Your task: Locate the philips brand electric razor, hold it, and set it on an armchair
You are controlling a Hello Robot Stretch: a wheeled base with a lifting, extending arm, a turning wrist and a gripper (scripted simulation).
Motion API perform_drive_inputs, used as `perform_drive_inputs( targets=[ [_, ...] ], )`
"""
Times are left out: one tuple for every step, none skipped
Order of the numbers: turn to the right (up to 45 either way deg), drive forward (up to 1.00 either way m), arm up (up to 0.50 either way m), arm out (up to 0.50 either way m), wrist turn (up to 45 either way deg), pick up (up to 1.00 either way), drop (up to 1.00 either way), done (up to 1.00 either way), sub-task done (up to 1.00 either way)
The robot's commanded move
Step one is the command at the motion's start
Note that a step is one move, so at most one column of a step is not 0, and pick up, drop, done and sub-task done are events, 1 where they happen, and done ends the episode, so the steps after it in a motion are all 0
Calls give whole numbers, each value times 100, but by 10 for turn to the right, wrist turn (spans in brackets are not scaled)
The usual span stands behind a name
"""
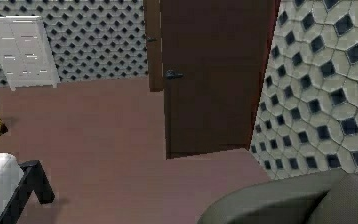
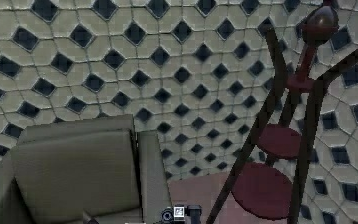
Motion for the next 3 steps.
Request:
perform_drive_inputs(
  targets=[
    [0,0,-32,0,0,0,0,0,0],
    [0,0,0,0,0,0,100,0,0],
    [0,0,10,0,0,0,0,0,0]
  ],
)
